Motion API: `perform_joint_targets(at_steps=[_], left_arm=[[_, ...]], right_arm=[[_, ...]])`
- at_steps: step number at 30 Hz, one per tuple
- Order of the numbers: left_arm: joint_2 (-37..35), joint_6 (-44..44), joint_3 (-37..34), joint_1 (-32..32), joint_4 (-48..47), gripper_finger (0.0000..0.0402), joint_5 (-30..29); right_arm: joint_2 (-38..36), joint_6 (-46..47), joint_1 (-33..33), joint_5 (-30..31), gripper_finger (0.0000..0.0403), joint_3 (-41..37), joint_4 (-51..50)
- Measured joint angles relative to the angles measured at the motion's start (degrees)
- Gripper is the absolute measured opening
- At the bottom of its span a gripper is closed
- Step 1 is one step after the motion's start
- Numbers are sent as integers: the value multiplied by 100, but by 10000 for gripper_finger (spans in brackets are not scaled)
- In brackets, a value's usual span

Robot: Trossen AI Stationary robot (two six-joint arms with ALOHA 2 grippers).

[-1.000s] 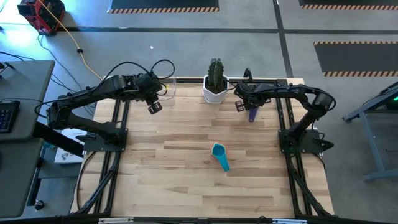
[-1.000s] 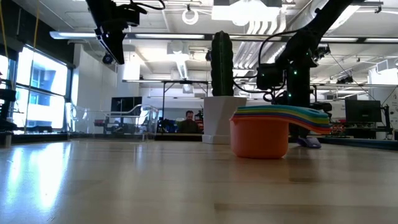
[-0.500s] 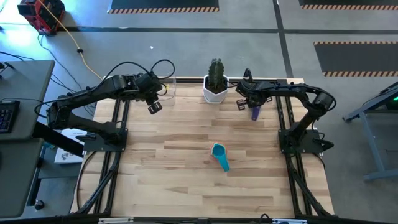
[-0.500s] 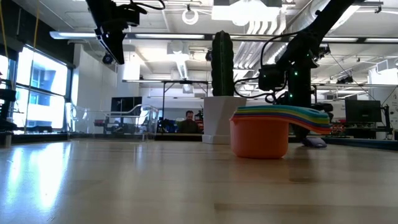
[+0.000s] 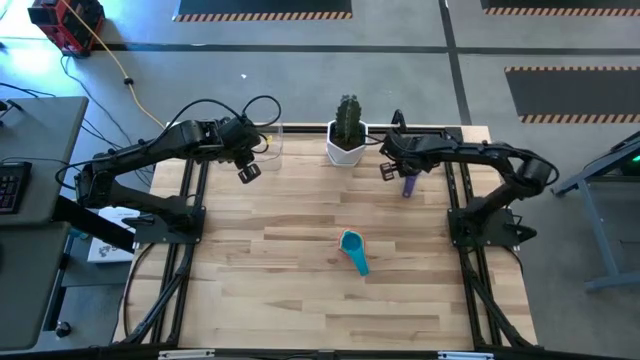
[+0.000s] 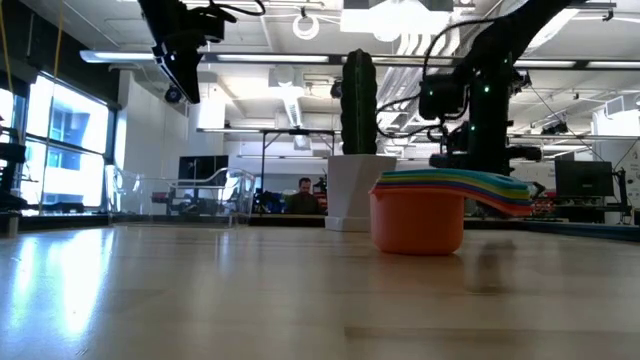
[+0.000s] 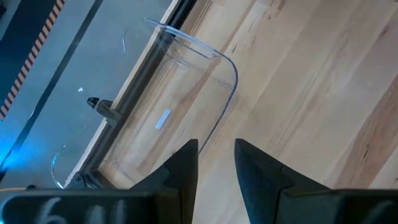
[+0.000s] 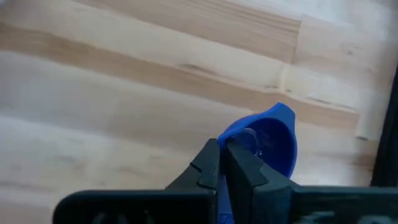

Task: Nest measuring cups in basket
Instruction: Stack the violet measuring cup on the light blue measuring cup

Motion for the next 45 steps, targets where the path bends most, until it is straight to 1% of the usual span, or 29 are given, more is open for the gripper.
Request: perform_joint_targets(at_steps=[6,10,14,21,25,28,32,36,40,45], left_arm=[[0,5,0,0,-1,97,0],[0,6,0,0,0,97,0],[0,9,0,-1,10,97,1],[0,116,0,0,28,97,2],[0,363,0,-2,38,97,5],[0,363,0,0,44,97,86],[0,605,0,-1,46,97,338],[0,668,0,-2,69,97,468],[2,663,0,-1,81,97,474],[2,661,0,-2,79,97,483]], right_arm=[[-521,445,537,-15,1,0,-352],[-853,571,1019,-194,0,0,-401],[-1140,686,1582,-281,0,0,-247],[-1357,1482,2593,-160,0,0,-87],[-1358,1828,3234,-145,0,0,320],[-1357,2013,3709,100,0,32,707],[-1305,2353,4253,917,0,379,742],[-1109,2356,4619,1340,0,907,610],[-701,2297,4849,1437,0,1583,234],[39,2173,5060,1369,0,2583,-581]])
